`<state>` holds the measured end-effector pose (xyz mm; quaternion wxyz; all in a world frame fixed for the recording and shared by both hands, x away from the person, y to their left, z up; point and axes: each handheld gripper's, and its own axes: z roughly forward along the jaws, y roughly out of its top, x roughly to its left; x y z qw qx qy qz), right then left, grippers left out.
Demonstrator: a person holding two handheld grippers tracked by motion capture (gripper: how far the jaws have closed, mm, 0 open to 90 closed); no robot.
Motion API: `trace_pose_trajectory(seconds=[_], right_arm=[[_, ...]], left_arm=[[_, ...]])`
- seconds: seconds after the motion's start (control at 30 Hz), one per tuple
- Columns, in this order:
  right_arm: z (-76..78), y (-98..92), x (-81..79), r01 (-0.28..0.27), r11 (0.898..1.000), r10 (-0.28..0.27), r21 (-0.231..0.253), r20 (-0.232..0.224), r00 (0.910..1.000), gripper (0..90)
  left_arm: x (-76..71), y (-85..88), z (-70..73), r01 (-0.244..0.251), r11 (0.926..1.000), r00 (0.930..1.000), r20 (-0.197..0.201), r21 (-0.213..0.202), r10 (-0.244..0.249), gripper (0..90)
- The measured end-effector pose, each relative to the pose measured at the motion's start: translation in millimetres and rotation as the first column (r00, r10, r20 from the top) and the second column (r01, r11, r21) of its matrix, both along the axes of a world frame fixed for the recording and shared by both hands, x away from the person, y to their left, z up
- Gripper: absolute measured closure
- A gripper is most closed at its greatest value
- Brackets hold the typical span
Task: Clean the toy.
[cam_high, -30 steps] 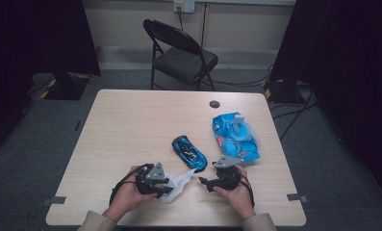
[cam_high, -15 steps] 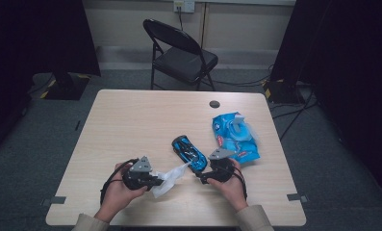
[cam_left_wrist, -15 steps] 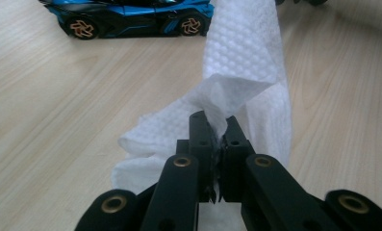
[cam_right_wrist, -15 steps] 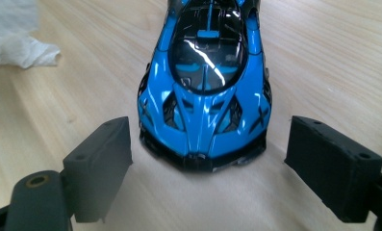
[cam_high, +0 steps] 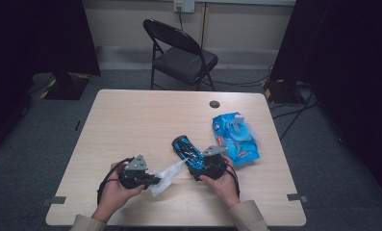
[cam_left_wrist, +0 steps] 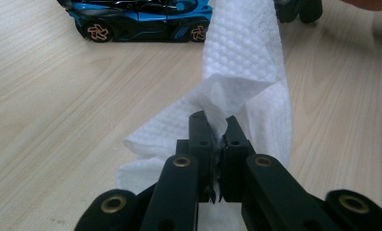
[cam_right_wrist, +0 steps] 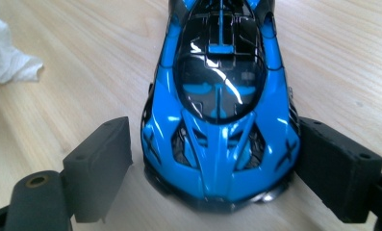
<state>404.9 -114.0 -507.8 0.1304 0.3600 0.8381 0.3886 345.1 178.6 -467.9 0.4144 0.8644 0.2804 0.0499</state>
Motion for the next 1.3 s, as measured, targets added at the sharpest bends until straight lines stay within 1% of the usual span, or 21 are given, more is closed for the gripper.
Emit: trace_pose_trajectory(seconds=[0.03, 0.07, 0.13, 0.2, 0.27, 0.4, 0.5, 0.67, 0.7, 0.73, 0.77, 0.87, 0.97, 1.0, 1.07, 1.1, 1.17, 1.2, 1.27, 1.3], right_arm=[[0.0, 1.0, 0.1, 0.005, 1.000, -0.005, 0.000, -0.001, 1.0000, 16.1], [0.0, 2.6, -0.2, 0.015, 1.000, -0.014, -0.010, 0.003, 0.9999, 16.7], [-0.1, 4.4, -1.1, 0.023, 0.999, -0.022, -0.030, 0.019, 0.9996, 19.5], [-0.2, 5.0, -1.6, 0.033, 0.999, -0.031, -0.038, 0.031, 0.9990, 22.6], [0.1, 3.9, -1.6, 0.039, 0.999, -0.038, -0.031, 0.033, 0.9988, 25.5], [0.2, 2.4, -1.9, 0.035, 0.999, -0.034, -0.028, 0.033, 0.9989, 25.9], [0.2, 2.2, -2.5, 0.037, 0.999, -0.036, -0.026, 0.031, 0.9989, 25.8], [0.2, 2.1, -2.4, 0.035, 0.999, -0.035, -0.026, 0.030, 0.9989, 25.7], [0.1, 2.0, -2.4, 0.034, 0.999, -0.033, -0.026, 0.031, 0.9990, 25.7], [0.2, 1.8, -2.6, 0.033, 0.999, -0.032, -0.028, 0.031, 0.9990, 25.7], [0.1, 1.7, -2.9, 0.032, 0.999, -0.031, -0.028, 0.033, 0.9990, 25.7], [0.0, 1.2, -2.9, 0.031, 0.999, -0.030, -0.026, 0.033, 0.9990, 25.7], [0.0, 1.5, -3.0, 0.031, 0.999, -0.030, -0.029, 0.033, 0.9990, 25.6], [0.0, 1.3, -3.0, 0.030, 0.999, -0.029, -0.028, 0.034, 0.9990, 25.6], [0.0, 1.6, -3.2, 0.030, 0.999, -0.029, -0.030, 0.033, 0.9990, 25.6], [0.0, 1.7, -3.1, 0.029, 0.999, -0.028, -0.032, 0.034, 0.9990, 25.6], [0.0, 1.8, -2.9, 0.029, 0.999, -0.028, -0.033, 0.035, 0.9990, 25.5], [0.0, 1.8, -2.8, 0.029, 0.999, -0.028, -0.033, 0.035, 0.9990, 25.6], [0.0, 1.8, -2.6, 0.027, 0.999, -0.026, -0.033, 0.034, 0.9991, 25.6], [0.0, 1.7, -2.5, 0.026, 0.999, -0.025, -0.033, 0.034, 0.9991, 25.5]], left_arm=[[0.0, 0.6, -0.3, 0.000, 1.0000, 1.0000, -0.001, 0.003, 0.000, 86.7], [-0.1, 1.2, -0.7, 0.002, 1.0000, 1.0000, -0.001, 0.004, -0.002, 86.8], [-0.4, 1.7, -2.0, -0.003, 1.0000, 1.0000, -0.006, 0.000, 0.003, 86.7], [0.0, 2.2, -2.6, -0.005, 1.0000, 1.0000, -0.006, -0.002, 0.005, 86.7], [0.2, 2.4, -2.3, -0.009, 0.9999, 0.9999, -0.008, -0.011, 0.009, 86.7], [1.1, 1.2, 1.6, -0.010, 0.9997, 0.9999, 0.003, -0.023, 0.010, 86.8], [6.3, -5.3, 6.9, -0.004, 0.9991, 0.9999, 0.010, -0.042, 0.005, 86.8], [22.6, -29.1, 16.7, 0.013, 0.9989, 0.9996, 0.024, -0.045, -0.012, 86.8], [28.5, -36.8, 18.7, 0.011, 0.9986, 0.9997, 0.023, -0.051, -0.010, 86.7], [33.8, -42.8, 19.9, 0.011, 0.9989, 0.9996, 0.025, -0.046, -0.010, 86.8], [38.8, -49.2, 20.0, 0.010, 0.9986, 0.9997, 0.023, -0.051, -0.009, 86.8], [52.7, -67.3, 17.7, 0.012, 0.9989, 0.9998, 0.018, -0.046, -0.011, 86.7], [62.4, -83.6, 11.9, 0.010, 0.9984, 0.9999, 0.005, -0.056, -0.009, 86.8], [64.5, -88.3, 9.5, 0.008, 0.9979, 0.9999, -0.007, -0.064, -0.008, 86.8], [67.1, -99.2, 4.5, 0.012, 0.9968, 0.9998, -0.017, -0.079, -0.013, 86.8], [67.2, -104.1, 2.4, 0.015, 0.9972, 0.9997, -0.019, -0.073, -0.017, 86.7], [67.4, -113.0, -3.3, 0.020, 0.9989, 0.9995, -0.022, -0.043, -0.021, 86.6], [67.3, -115.7, -5.4, 0.022, 0.9992, 0.9994, -0.026, -0.034, -0.023, 86.6], [67.7, -120.6, -9.5, 0.014, 0.9991, 0.9998, -0.015, -0.041, -0.014, 86.4], [68.3, -122.2, -10.1, 0.013, 0.9993, 0.9999, -0.010, -0.034, -0.013, 86.4]])
